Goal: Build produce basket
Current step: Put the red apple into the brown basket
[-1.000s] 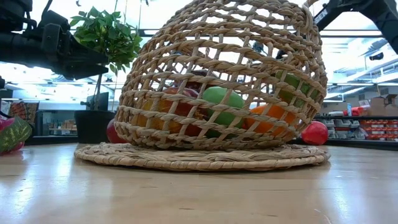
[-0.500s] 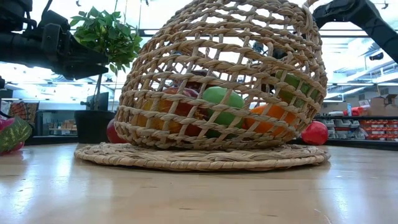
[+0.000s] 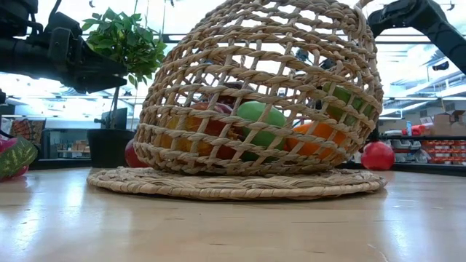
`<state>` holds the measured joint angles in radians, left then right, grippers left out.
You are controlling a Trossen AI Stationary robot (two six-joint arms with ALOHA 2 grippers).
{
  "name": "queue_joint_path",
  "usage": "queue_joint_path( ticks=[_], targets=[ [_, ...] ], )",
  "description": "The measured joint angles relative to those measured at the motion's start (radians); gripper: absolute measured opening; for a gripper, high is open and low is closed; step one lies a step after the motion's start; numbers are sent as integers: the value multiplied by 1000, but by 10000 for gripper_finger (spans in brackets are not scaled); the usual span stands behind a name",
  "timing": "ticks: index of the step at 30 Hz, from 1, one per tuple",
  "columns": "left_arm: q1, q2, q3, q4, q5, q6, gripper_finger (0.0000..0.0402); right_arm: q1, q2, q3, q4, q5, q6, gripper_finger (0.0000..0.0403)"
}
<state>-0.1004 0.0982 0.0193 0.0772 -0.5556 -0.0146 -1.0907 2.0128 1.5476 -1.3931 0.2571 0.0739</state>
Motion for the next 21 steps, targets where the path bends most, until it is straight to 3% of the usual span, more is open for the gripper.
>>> queue_joint_path(
  ticks=[8, 14, 21],
  targets=[
    [0, 0, 0, 0, 0, 0, 398, 80, -1, -3, -47, -110, 62, 375],
    [0, 0, 0, 0, 0, 0, 398, 169, -1, 1, -52, -309, 77, 375],
    [0, 0, 0, 0, 0, 0, 398, 299, -14, 54, -74, -315, 58, 375]
  ],
)
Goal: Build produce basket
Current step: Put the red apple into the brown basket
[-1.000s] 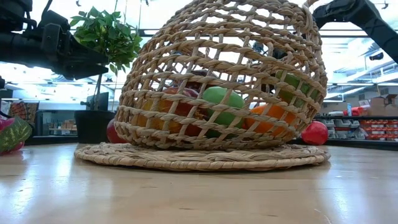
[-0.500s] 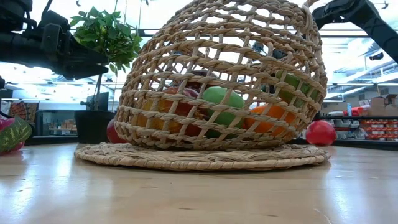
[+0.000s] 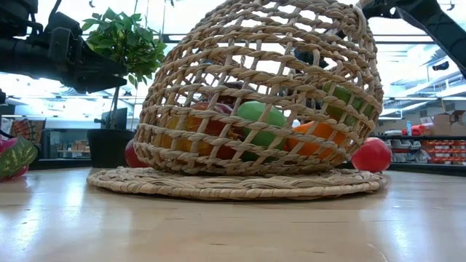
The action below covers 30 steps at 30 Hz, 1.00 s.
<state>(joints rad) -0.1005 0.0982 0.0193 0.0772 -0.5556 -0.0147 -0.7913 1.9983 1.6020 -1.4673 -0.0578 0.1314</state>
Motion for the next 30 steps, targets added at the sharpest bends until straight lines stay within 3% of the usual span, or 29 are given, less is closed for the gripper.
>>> queue_joint_path(
  ticks=[6, 11, 20, 25, 30],
  targets=[
    [0, 0, 0, 0, 0, 0, 398, 26, -79, 4, 102, -100, -26, 375],
    [0, 0, 0, 0, 0, 0, 398, 52, -206, -24, 273, -38, 6, 375],
    [0, 0, 0, 0, 0, 0, 398, 114, -563, -341, 703, 80, 63, 375],
    [0, 0, 0, 0, 0, 0, 398, 139, -710, -499, 768, 153, 101, 375],
    [0, 0, 0, 0, 0, 0, 398, 142, -766, -575, 798, 167, 112, 381]
  ],
)
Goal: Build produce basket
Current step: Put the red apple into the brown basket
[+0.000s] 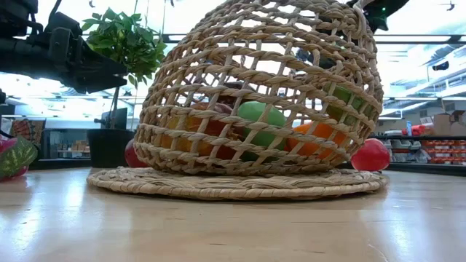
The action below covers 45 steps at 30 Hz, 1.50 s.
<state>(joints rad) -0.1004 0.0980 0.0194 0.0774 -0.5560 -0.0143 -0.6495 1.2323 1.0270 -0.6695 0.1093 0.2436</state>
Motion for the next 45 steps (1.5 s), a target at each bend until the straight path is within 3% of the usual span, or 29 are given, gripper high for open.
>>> queue_joint_path(
  ticks=[5, 9, 12, 24, 35, 45],
  targets=[
    [0, 0, 0, 0, 0, 0, 398, -2, 13, -47, -54, 2, 91, 398],
    [0, 0, 0, 0, 0, 0, 398, -3, 28, -85, -133, 75, 126, 395],
    [0, 0, 0, 0, 0, 0, 398, 2, 26, -108, -133, 129, 147, 397],
    [0, 0, 0, 0, 0, 0, 398, -11, 7, -256, -58, 167, 340, 392],
    [0, 0, 0, 0, 0, 0, 398, -11, -166, -406, -6, 248, 472, 383],
    [0, 0, 0, 0, 0, 0, 398, -12, -180, -595, 285, 176, 572, 383]
  ],
)
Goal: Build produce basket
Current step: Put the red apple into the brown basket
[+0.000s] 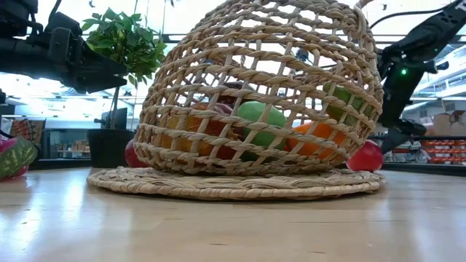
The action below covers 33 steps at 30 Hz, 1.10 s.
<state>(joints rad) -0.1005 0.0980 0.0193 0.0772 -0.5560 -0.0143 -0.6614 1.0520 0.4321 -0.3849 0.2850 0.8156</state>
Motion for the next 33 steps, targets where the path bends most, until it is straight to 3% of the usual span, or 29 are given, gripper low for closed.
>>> queue_joint_path(
  ticks=[9, 13, 28, 33],
  targets=[
    [0, 0, 0, 0, 0, 0, 398, 0, 26, -22, 118, -26, -77, 383],
    [0, 0, 0, 0, 0, 0, 398, 0, 26, 2, 102, -88, -116, 378],
    [0, 0, 0, 0, 0, 0, 398, 1, 24, 127, 31, -74, -194, 372],
    [0, 0, 0, 0, 0, 0, 398, 8, 10, 127, 22, -131, -191, 372]
  ],
)
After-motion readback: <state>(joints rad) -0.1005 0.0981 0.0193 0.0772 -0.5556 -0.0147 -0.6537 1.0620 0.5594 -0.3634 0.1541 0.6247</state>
